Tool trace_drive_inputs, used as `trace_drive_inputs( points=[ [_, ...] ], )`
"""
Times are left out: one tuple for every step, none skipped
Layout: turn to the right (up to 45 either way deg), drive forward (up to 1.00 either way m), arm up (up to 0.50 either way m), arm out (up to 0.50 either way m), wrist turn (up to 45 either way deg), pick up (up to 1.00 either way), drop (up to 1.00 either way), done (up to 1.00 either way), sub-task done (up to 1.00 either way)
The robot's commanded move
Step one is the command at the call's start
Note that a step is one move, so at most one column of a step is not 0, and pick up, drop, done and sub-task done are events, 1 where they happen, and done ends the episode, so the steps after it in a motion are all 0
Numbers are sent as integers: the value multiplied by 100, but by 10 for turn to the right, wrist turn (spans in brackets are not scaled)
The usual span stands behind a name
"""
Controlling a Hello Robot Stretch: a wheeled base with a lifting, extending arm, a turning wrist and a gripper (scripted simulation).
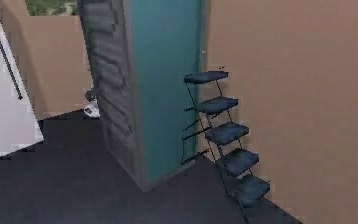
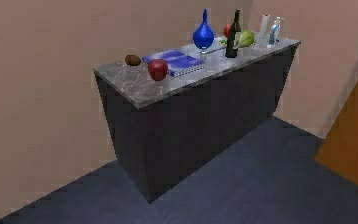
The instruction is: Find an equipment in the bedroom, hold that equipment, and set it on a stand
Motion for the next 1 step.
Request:
trace_drive_inputs(
  points=[
    [0,35,0,0,0,0,0,0,0]
  ],
)
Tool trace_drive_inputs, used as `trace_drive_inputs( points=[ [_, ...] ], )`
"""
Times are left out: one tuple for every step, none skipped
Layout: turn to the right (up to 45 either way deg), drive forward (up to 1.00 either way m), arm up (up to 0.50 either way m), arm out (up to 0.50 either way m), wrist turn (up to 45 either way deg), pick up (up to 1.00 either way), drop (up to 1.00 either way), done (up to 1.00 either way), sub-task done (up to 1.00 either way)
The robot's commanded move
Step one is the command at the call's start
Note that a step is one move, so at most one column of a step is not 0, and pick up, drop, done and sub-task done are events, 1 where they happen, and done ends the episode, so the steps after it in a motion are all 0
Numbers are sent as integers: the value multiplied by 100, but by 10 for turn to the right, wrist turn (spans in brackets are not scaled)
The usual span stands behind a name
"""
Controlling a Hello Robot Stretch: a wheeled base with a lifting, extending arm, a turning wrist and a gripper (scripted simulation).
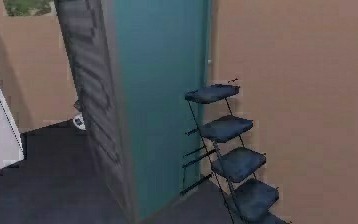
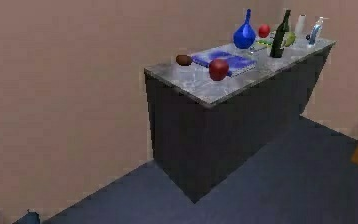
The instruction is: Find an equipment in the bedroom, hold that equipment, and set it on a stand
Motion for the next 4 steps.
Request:
trace_drive_inputs(
  points=[
    [-360,0,0,0,0,0,0,0,0],
    [0,40,0,0,0,0,0,0,0],
    [-390,0,0,0,0,0,0,0,0],
    [0,100,0,0,0,0,0,0,0]
  ],
)
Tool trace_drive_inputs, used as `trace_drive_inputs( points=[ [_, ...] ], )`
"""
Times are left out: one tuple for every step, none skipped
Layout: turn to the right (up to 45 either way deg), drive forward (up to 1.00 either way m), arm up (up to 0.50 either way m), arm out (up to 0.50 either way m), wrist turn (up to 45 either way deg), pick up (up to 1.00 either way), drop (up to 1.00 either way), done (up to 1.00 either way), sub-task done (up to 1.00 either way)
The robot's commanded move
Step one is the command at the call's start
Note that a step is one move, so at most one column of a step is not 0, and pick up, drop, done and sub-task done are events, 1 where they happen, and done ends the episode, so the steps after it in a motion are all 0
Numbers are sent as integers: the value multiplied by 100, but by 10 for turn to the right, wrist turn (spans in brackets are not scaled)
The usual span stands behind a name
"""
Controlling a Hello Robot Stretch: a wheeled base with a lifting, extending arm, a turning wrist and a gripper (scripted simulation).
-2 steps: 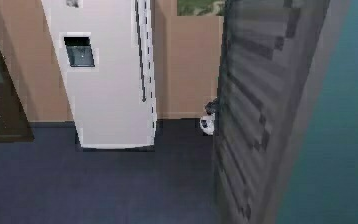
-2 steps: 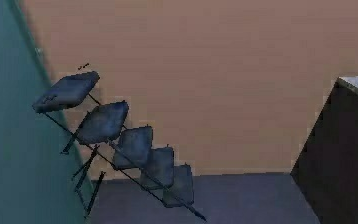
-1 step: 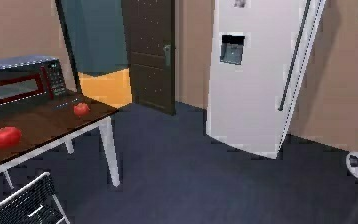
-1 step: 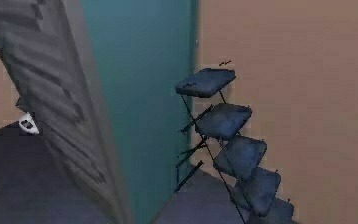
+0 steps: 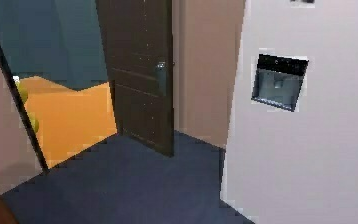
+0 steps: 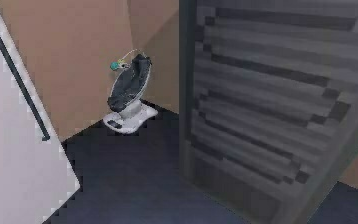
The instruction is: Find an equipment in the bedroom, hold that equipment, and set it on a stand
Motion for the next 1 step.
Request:
trace_drive_inputs(
  points=[
    [0,50,0,0,0,0,0,0,0]
  ],
)
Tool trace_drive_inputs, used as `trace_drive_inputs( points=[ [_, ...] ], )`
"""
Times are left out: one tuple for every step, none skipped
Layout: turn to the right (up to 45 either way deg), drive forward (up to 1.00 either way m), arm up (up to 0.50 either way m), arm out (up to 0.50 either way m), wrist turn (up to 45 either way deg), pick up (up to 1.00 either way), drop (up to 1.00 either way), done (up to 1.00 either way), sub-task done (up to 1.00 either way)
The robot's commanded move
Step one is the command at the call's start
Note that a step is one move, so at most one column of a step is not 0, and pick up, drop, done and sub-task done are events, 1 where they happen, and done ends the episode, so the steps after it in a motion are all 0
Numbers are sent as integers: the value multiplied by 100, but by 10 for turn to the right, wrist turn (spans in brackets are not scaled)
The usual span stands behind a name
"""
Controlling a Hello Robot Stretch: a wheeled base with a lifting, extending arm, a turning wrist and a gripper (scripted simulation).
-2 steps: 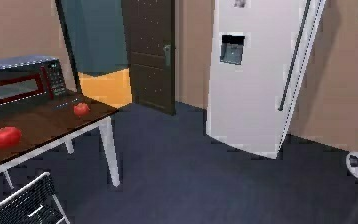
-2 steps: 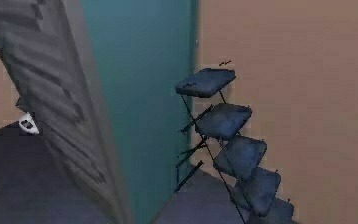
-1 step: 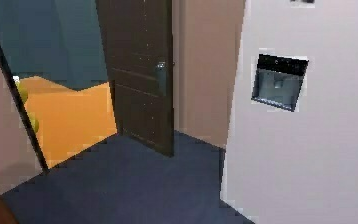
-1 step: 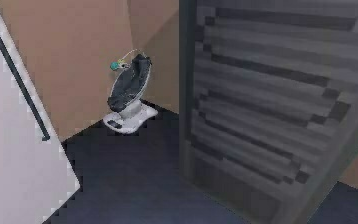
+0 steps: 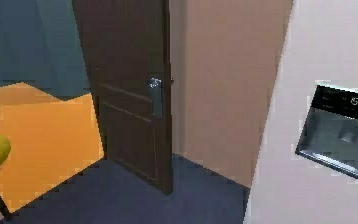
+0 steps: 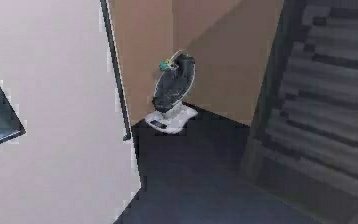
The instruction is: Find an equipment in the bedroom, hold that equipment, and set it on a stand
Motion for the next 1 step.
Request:
trace_drive_inputs(
  points=[
    [-360,0,0,0,0,0,0,0,0]
  ],
)
